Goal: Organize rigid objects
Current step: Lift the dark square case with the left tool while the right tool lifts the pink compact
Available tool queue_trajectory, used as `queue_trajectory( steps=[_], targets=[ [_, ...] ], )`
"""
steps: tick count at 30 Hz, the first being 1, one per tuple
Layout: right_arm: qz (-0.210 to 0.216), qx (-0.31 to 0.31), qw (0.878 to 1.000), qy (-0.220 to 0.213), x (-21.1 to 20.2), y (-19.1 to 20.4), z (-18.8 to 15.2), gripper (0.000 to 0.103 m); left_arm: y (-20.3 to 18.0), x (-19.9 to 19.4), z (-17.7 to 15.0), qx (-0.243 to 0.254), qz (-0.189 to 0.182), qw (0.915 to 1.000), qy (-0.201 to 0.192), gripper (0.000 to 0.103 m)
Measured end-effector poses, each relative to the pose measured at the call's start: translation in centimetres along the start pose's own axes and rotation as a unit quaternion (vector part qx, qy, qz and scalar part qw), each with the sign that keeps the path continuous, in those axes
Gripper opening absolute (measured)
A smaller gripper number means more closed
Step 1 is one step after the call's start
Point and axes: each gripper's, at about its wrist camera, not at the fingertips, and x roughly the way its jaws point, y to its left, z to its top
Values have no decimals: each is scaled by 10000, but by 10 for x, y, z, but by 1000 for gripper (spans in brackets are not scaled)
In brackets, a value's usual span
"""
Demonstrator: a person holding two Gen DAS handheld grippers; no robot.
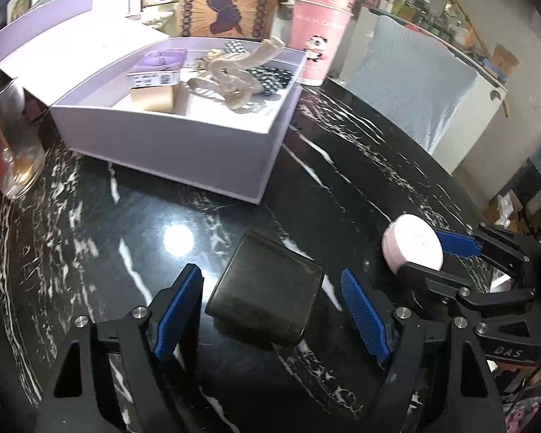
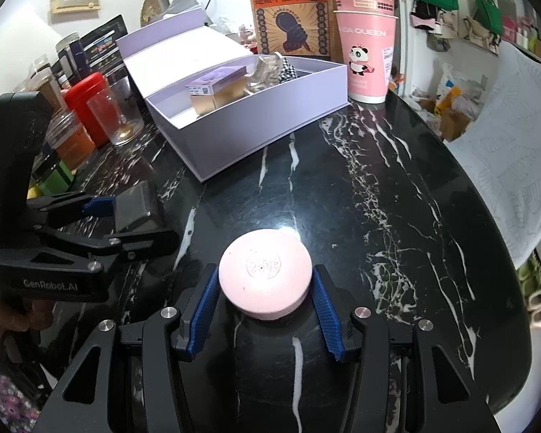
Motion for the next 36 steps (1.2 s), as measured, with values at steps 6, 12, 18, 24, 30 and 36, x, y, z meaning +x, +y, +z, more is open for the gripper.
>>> queue_trajectory(
  steps=[6, 12, 18, 24, 30, 36],
  targets=[
    [-1, -10, 10000, -1, 1, 0, 1, 51, 0, -2, -3, -102, 66, 9999, -117, 74],
    [21, -37, 10000, -17, 3, 0, 4, 51, 0, -5, -5, -95, 228, 9996, -138, 58],
    [71, 60, 10000, -28, 2, -1, 3, 51, -1, -10, -9, -130, 136, 9998, -82, 58],
    [46, 16, 10000, -56, -1, 3, 1, 51, 0, -17, -11, -172, 142, 9997, -128, 58],
    [47, -38, 9999, -123, -7, 9, 1, 51, 2, -26, -14, -203, 160, 9995, -198, 58],
    [108, -106, 9996, -244, -18, 18, 0, 51, 2, -42, -15, -184, 220, 9990, -342, 58]
  ],
)
